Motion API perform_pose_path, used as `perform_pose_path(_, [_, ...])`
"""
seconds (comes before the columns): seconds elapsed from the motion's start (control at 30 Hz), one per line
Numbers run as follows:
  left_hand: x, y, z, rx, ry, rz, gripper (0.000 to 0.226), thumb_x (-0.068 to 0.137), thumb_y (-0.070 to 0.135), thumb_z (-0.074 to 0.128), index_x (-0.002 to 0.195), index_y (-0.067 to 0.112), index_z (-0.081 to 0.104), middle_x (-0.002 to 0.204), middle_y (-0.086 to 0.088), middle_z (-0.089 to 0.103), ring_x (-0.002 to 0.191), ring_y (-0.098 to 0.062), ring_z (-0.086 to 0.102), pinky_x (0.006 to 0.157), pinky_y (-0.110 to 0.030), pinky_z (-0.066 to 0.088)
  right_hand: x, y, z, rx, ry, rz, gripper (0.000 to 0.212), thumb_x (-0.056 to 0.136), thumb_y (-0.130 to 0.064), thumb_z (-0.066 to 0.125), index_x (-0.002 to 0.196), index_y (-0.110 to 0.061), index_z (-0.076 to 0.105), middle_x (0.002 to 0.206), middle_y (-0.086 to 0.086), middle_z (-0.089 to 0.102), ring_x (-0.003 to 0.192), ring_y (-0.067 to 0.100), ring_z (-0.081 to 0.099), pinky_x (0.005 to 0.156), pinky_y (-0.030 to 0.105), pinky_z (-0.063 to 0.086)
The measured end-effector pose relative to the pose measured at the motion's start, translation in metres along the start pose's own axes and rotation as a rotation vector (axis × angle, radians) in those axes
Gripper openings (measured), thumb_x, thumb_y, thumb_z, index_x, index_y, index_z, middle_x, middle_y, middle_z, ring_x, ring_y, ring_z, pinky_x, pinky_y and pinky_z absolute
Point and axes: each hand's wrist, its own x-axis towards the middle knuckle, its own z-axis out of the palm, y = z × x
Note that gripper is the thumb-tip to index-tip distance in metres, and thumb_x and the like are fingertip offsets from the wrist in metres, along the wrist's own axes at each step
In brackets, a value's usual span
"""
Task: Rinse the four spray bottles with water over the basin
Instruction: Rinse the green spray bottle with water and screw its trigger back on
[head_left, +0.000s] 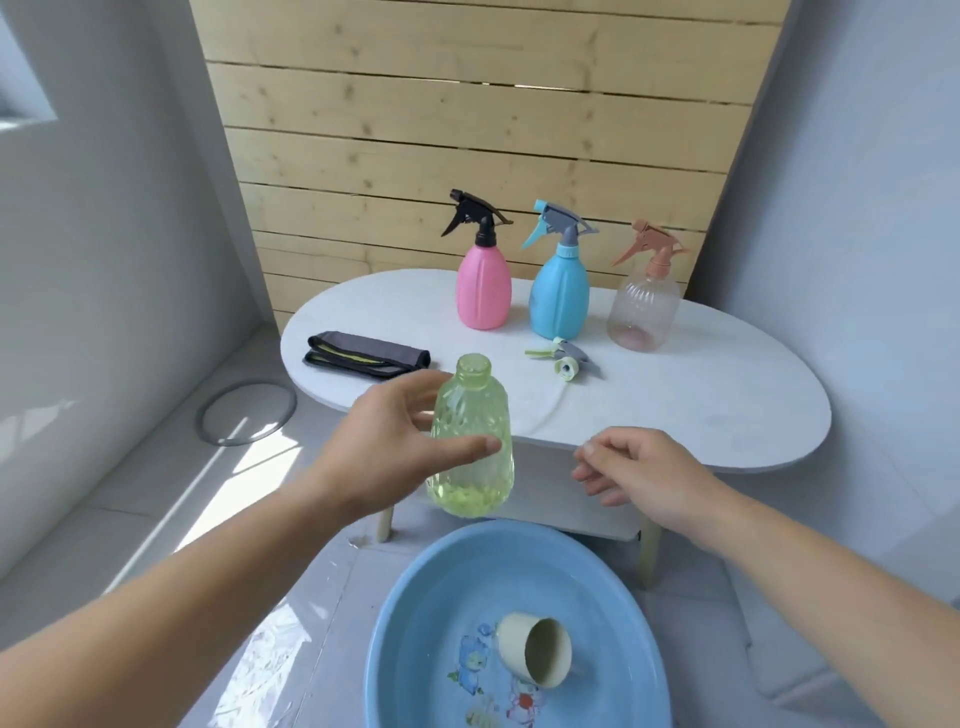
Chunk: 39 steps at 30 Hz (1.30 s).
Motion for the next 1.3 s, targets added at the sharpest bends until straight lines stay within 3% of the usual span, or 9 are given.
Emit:
perform_pose_path(0.1, [0.001, 0.008, -0.009, -0.014, 0.021, 0.018, 0.045, 0.075, 0.027, 0.093, 0.117, 0.024, 0.074, 0.106, 0.013, 0.08, 0.093, -0.002, 0.076, 0.08, -0.017, 0.06, 0.009, 0.034, 0.01, -0.365, -0.219, 0.107, 0.014, 0.095, -0.017, 0.056, 0.102, -0.011, 0.066, 0.094, 0.003, 0.071, 0.075, 0.014, 0.068, 0.062, 0.023, 0.054])
perform_pose_path(0.2, [-0.004, 0.001, -0.005, -0.024, 0.02, -0.003, 0.047, 0.076, 0.026, 0.092, 0.119, 0.025, 0.074, 0.108, 0.012, 0.08, 0.094, -0.003, 0.076, 0.081, -0.018, 0.06, 0.014, 0.102, 0.032, -0.832, -0.449, 0.277, 0.038, 0.088, -0.019, 0.057, 0.126, -0.02, 0.06, 0.12, 0.0, 0.062, 0.099, 0.018, 0.068, 0.081, 0.03, 0.057])
perform_pose_path(0.27, [-0.01, -0.015, 0.004, -0.036, 0.025, -0.033, 0.048, 0.075, 0.025, 0.092, 0.119, 0.025, 0.073, 0.108, 0.011, 0.08, 0.096, -0.004, 0.076, 0.085, -0.022, 0.061, 0.011, 0.144, 0.052, -0.928, -0.52, 0.357, 0.052, 0.087, -0.023, 0.065, 0.137, -0.019, 0.053, 0.132, 0.0, 0.056, 0.113, 0.02, 0.063, 0.088, 0.029, 0.052])
perform_pose_path(0.5, [-0.033, -0.08, 0.044, -0.016, -0.038, -0.119, 0.045, 0.072, 0.025, 0.093, 0.112, 0.031, 0.074, 0.106, 0.017, 0.079, 0.104, -0.001, 0.073, 0.098, -0.029, 0.056, 0.007, 0.23, 0.116, -0.896, -0.486, 0.321, 0.064, 0.08, -0.056, 0.071, 0.137, -0.035, 0.05, 0.133, 0.002, 0.042, 0.13, 0.023, 0.041, 0.102, 0.037, 0.044])
perform_pose_path(0.67, [-0.039, -0.119, 0.066, -0.062, -0.067, -0.186, 0.049, 0.069, 0.029, 0.091, 0.114, 0.032, 0.073, 0.106, 0.01, 0.079, 0.108, -0.008, 0.073, 0.091, -0.035, 0.063, 0.019, 0.254, 0.139, -0.875, -0.395, 0.258, 0.047, 0.086, -0.06, 0.06, 0.126, -0.036, 0.058, 0.119, 0.003, 0.038, 0.126, 0.026, 0.037, 0.095, 0.035, 0.039])
perform_pose_path(0.87, [-0.042, -0.145, 0.082, -0.078, -0.06, -0.224, 0.051, 0.07, 0.027, 0.092, 0.118, 0.027, 0.073, 0.109, 0.008, 0.079, 0.111, -0.01, 0.073, 0.096, -0.041, 0.061, 0.027, 0.263, 0.145, -0.846, -0.467, 0.305, 0.029, 0.097, -0.046, 0.05, 0.117, -0.031, 0.065, 0.127, 0.006, 0.039, 0.128, 0.028, 0.036, 0.103, 0.038, 0.039])
perform_pose_path(1.0, [-0.049, -0.159, 0.091, -0.051, -0.071, -0.233, 0.055, 0.071, 0.029, 0.094, 0.122, 0.029, 0.072, 0.112, 0.012, 0.078, 0.113, -0.007, 0.071, 0.098, -0.042, 0.059, 0.026, 0.261, 0.146, -0.649, -0.461, 0.335, 0.028, 0.099, -0.039, 0.048, 0.106, -0.016, 0.062, 0.116, 0.007, 0.046, 0.102, 0.029, 0.054, 0.089, 0.037, 0.049])
perform_pose_path(1.1, [-0.054, -0.167, 0.096, -0.02, -0.065, -0.244, 0.06, 0.07, 0.034, 0.096, 0.124, 0.027, 0.071, 0.113, 0.015, 0.077, 0.114, -0.005, 0.07, 0.099, -0.041, 0.059, 0.026, 0.254, 0.141, -0.428, -0.425, 0.384, 0.027, 0.1, -0.037, 0.049, 0.086, -0.015, 0.052, 0.086, 0.005, 0.051, 0.074, 0.023, 0.047, 0.067, 0.031, 0.04])
perform_pose_path(1.3, [-0.053, -0.165, 0.104, -0.03, -0.076, -0.228, 0.056, 0.071, 0.035, 0.095, 0.121, 0.03, 0.072, 0.11, 0.018, 0.076, 0.112, -0.005, 0.07, 0.099, -0.041, 0.059, 0.03, 0.25, 0.124, -0.276, -0.339, 0.457, 0.039, 0.092, -0.054, 0.056, 0.078, -0.018, 0.052, 0.084, 0.006, 0.055, 0.076, 0.02, 0.054, 0.072, 0.035, 0.048])
